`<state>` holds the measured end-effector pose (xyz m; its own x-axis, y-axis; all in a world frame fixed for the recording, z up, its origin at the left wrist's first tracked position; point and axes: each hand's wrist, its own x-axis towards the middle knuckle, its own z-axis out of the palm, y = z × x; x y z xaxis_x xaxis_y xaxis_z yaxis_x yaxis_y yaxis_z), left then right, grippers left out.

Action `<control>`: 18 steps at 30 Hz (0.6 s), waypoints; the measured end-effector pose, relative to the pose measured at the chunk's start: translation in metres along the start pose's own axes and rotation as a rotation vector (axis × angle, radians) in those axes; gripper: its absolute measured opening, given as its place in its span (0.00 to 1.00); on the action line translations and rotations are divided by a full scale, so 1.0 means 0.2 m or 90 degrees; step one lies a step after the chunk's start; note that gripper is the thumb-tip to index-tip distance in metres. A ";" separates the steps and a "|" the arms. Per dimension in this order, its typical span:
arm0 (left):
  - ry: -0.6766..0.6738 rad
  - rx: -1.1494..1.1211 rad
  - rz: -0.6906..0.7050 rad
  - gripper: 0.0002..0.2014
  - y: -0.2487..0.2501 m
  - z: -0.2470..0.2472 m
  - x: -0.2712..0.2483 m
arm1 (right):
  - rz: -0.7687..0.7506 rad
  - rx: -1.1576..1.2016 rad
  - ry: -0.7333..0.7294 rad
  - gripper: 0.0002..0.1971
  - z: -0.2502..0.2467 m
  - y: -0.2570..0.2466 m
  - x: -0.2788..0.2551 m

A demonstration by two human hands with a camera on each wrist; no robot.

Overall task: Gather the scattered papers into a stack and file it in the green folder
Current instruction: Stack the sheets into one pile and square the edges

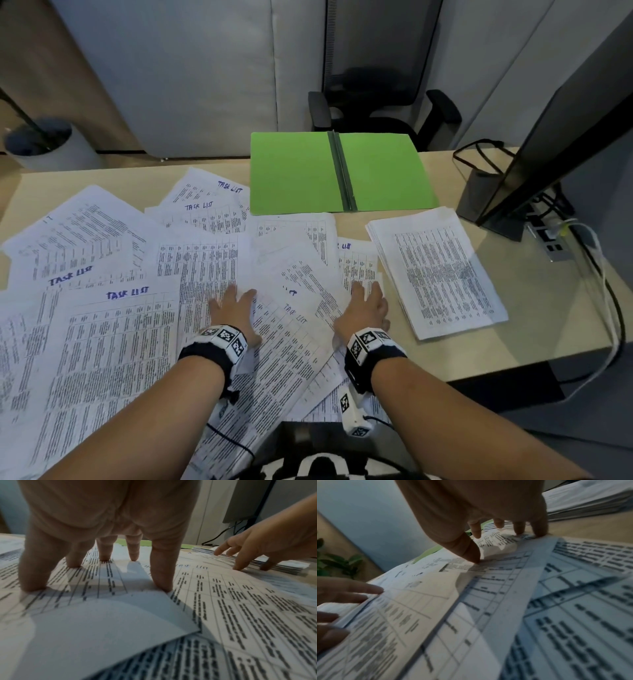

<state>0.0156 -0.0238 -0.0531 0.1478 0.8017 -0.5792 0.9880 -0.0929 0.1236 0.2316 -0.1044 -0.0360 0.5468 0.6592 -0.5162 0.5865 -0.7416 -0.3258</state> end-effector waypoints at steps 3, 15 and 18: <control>-0.006 -0.037 0.026 0.52 -0.03 0.00 -0.01 | -0.115 0.065 -0.001 0.43 0.04 -0.08 -0.02; 0.101 -0.130 -0.274 0.50 -0.72 -0.29 0.05 | 0.027 -0.021 -0.008 0.46 0.08 -0.19 -0.02; 0.036 -0.124 -0.382 0.59 -0.92 -0.26 0.02 | 0.030 -0.048 -0.011 0.47 0.11 -0.23 -0.02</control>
<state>-0.1673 0.0275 -0.0361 -0.4367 0.7113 -0.5508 0.8714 0.4867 -0.0623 0.1891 -0.0749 -0.0373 0.5648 0.6212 -0.5433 0.6038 -0.7598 -0.2410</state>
